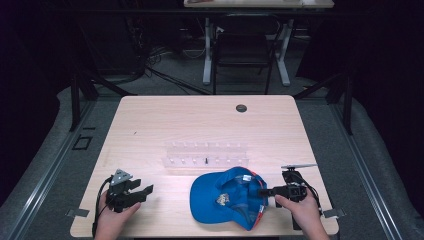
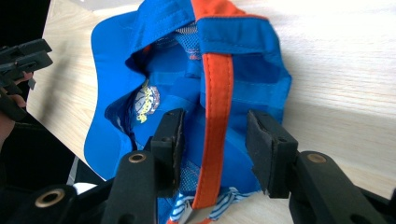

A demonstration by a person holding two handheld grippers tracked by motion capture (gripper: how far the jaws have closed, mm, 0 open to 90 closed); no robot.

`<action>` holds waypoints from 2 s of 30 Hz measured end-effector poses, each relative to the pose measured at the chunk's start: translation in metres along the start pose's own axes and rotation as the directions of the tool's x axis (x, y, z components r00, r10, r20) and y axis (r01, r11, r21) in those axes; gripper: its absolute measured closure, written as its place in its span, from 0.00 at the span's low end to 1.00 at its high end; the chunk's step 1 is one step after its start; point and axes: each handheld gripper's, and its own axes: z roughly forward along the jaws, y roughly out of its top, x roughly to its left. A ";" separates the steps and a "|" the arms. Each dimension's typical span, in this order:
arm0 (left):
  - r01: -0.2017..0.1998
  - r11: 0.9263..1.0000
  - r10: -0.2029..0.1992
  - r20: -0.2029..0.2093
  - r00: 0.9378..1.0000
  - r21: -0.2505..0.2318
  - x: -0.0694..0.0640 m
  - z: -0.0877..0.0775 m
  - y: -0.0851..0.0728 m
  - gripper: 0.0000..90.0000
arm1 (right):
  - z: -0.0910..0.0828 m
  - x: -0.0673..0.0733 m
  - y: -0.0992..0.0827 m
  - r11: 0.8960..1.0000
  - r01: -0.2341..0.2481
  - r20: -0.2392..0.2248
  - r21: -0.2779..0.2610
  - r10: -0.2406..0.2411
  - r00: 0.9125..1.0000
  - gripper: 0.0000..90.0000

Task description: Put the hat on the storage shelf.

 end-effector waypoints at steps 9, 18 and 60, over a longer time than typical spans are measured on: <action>-0.004 1.000 0.004 -0.003 1.000 0.008 0.000 0.000 0.000 0.47 | 0.005 0.003 0.001 1.000 0.001 -0.051 0.017 -0.001 0.999 0.68; -0.006 1.000 0.006 -0.013 1.000 0.003 -0.001 0.001 0.000 0.48 | -0.001 0.006 0.000 1.000 -0.002 -0.090 0.022 0.004 0.996 0.71; -0.028 1.000 0.029 -0.041 0.999 0.011 -0.001 0.001 0.000 0.50 | -0.026 0.019 0.011 0.998 0.025 -0.037 0.063 -0.023 0.999 0.87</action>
